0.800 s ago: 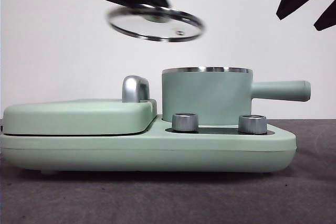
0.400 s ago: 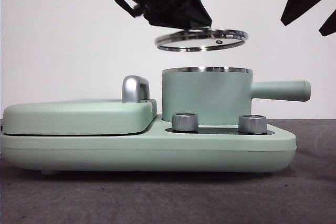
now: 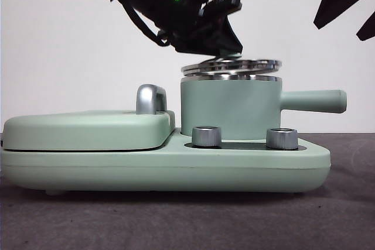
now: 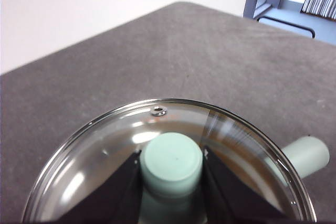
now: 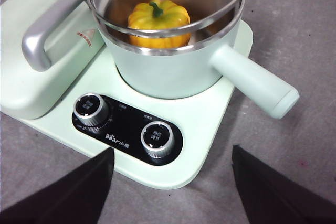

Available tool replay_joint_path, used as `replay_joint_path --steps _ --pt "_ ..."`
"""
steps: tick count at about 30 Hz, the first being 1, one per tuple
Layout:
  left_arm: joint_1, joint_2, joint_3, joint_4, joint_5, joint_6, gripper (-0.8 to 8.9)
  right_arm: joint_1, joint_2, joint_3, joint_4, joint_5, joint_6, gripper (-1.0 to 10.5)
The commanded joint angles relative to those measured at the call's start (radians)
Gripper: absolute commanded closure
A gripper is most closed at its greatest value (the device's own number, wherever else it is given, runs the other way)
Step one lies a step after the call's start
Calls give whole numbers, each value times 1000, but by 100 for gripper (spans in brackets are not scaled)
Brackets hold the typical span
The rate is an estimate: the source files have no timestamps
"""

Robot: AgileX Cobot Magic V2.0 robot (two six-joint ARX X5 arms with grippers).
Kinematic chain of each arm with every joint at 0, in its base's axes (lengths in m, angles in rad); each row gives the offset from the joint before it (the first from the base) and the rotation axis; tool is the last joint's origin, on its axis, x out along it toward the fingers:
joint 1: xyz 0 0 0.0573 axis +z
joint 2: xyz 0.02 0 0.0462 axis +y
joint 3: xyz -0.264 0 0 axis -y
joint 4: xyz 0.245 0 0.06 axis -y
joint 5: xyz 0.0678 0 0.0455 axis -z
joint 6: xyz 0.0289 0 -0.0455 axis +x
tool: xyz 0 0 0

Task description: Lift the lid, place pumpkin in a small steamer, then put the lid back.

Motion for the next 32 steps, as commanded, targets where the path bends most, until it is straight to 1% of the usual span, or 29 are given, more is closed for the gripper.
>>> replay_joint_path --steps 1,9,17,24,27,32 --pt "-9 18 21 35 2 -3 798 8 7 1 5 5 11 601" --pt "-9 32 21 37 -2 16 798 8 7 1 5 5 11 601" --pt "-9 52 21 49 -2 16 798 8 7 1 4 5 10 601" --pt "-9 54 21 30 -14 31 798 8 7 1 4 5 10 601" --pt "-9 45 21 7 -35 32 798 8 7 1 4 5 10 601" --pt "-9 18 21 -34 -40 60 798 8 7 1 5 5 10 601"
